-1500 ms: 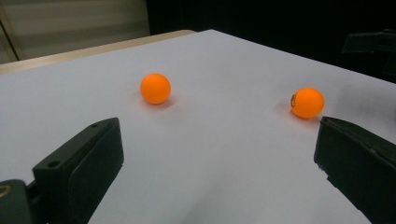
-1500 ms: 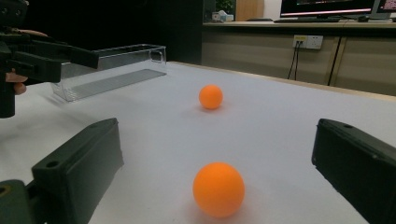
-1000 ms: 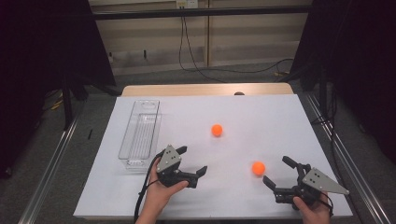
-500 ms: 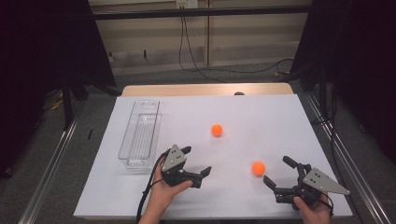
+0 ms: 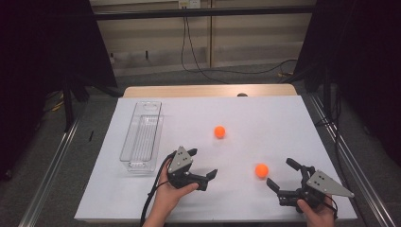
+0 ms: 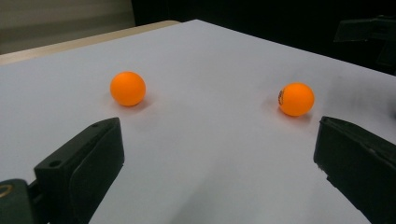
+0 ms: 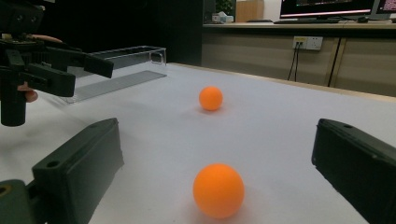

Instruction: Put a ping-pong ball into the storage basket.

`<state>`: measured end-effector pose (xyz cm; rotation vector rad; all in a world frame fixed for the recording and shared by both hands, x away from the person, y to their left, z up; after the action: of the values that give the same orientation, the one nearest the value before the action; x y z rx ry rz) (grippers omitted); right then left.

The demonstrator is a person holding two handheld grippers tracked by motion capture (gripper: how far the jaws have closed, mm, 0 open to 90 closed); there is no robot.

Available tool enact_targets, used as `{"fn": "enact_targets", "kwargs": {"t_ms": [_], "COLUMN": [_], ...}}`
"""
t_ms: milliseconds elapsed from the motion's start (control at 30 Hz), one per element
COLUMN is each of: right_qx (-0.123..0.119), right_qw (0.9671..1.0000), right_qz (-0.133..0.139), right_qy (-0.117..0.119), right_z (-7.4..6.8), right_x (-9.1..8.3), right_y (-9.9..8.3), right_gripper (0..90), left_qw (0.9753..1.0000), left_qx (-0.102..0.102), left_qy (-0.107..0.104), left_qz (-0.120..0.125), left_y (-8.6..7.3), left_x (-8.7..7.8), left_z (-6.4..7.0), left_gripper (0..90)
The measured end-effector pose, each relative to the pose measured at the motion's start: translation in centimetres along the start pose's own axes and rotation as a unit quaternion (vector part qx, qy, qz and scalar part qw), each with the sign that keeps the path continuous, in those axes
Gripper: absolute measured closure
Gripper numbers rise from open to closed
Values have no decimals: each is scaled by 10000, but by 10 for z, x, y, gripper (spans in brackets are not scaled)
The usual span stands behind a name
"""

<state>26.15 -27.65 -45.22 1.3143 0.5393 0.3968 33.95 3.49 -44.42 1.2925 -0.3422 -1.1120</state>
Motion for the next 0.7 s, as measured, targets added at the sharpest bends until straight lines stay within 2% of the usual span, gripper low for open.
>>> {"fn": "enact_targets", "kwargs": {"t_ms": [700], "right_qx": [10], "right_qw": [10000], "right_qz": [10], "right_qy": [10], "right_z": [0], "right_x": [0], "right_y": [0], "right_gripper": [16], "left_qw": [10000], "left_qx": [9], "left_qy": [-28], "left_qz": [-92], "left_y": [0], "left_x": [10], "left_z": [5], "left_gripper": [20]}}
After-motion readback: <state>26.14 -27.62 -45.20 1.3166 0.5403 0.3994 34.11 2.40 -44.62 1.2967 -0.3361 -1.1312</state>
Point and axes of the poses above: each handheld gripper's, and its own axes: x roughly forward along the jaws, y roughly out of its top, z roughly to its right, the point moved 4 cm from there along x, roughly forward along the jaws, and after that the axes turned 13 degrees about -x, right-handed, at the moved point
